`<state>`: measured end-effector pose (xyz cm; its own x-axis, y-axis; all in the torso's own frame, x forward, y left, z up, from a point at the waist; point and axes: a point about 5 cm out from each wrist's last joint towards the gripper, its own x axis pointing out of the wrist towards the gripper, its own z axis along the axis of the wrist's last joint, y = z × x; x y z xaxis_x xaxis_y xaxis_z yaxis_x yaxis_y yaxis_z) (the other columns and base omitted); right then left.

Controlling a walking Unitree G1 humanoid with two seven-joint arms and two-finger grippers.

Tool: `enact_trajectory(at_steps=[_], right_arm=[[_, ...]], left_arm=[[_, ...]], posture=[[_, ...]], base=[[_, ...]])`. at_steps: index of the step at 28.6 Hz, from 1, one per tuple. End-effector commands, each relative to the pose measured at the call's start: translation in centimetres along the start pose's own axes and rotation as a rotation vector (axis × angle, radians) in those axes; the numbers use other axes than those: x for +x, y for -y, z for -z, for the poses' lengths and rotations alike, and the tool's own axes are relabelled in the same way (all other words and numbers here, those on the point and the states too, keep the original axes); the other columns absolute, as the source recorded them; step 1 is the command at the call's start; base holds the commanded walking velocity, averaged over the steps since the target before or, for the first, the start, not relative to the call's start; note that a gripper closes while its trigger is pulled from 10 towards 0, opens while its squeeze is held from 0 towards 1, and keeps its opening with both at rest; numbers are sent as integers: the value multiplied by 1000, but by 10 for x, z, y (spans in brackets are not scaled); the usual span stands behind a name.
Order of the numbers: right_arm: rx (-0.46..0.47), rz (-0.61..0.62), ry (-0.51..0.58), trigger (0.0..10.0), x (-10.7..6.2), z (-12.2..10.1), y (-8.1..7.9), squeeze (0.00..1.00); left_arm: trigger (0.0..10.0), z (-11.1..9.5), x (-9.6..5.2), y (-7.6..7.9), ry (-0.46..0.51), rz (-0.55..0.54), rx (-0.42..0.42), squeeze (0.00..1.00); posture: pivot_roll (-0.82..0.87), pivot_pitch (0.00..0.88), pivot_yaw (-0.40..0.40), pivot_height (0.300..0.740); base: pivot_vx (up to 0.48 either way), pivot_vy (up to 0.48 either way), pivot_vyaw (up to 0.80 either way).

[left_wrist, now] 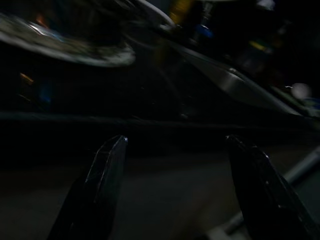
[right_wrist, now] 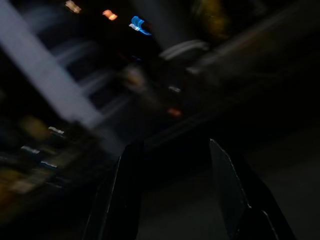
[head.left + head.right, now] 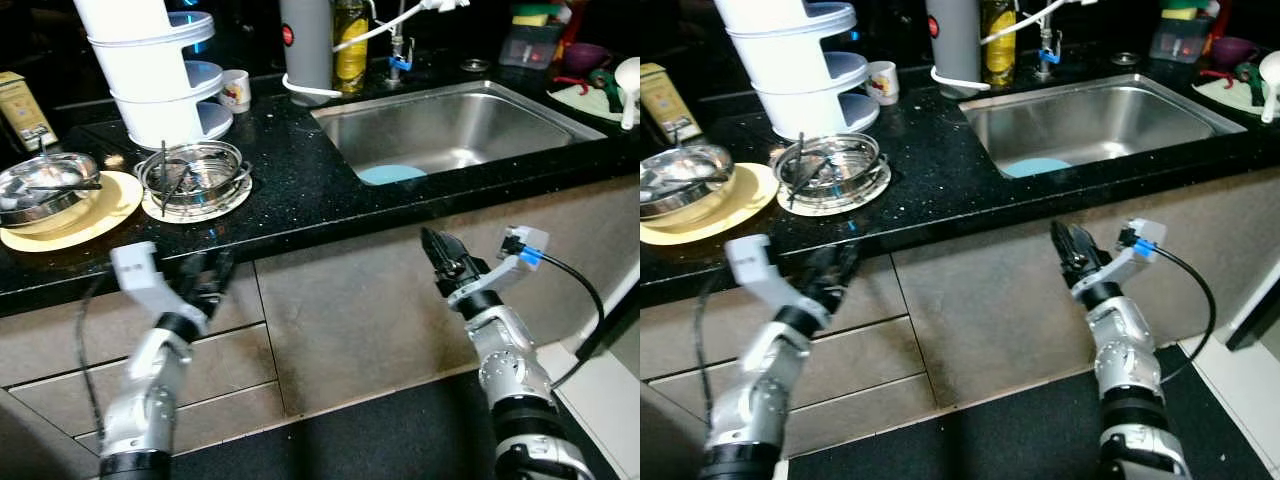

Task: Kitchen organization

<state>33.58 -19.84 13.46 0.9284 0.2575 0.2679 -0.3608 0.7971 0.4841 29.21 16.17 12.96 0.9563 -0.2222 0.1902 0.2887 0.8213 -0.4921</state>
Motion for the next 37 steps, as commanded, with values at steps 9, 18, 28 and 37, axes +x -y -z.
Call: enact_trajectory(at_steps=[9, 18, 28, 37], right_arm=[[102, -204, -36, 10000, 2, 8, -38, 0], [198, -204, -45, 10000, 5, 18, -45, 1000], [242, -239, -48, 10000, -1, 18, -54, 1000], [251, -216, -171, 10000, -11, 47, -59, 0]], left_arm=[[10000, 0, 7, 16, 28, 16, -170, 0], [10000, -1, -4, 13, -7, 49, -149, 0], [10000, 17, -6, 18, -103, 84, -38, 0], [10000, 24, -15, 21, -102, 131, -98, 1000]], posture=[[-14, 0, 50, 740], [10, 0, 37, 740], [-10, 0, 46, 740], [-16, 0, 36, 740]], base=[[0, 0, 0], [0, 0, 0], [0, 0, 0], [0, 0, 0]])
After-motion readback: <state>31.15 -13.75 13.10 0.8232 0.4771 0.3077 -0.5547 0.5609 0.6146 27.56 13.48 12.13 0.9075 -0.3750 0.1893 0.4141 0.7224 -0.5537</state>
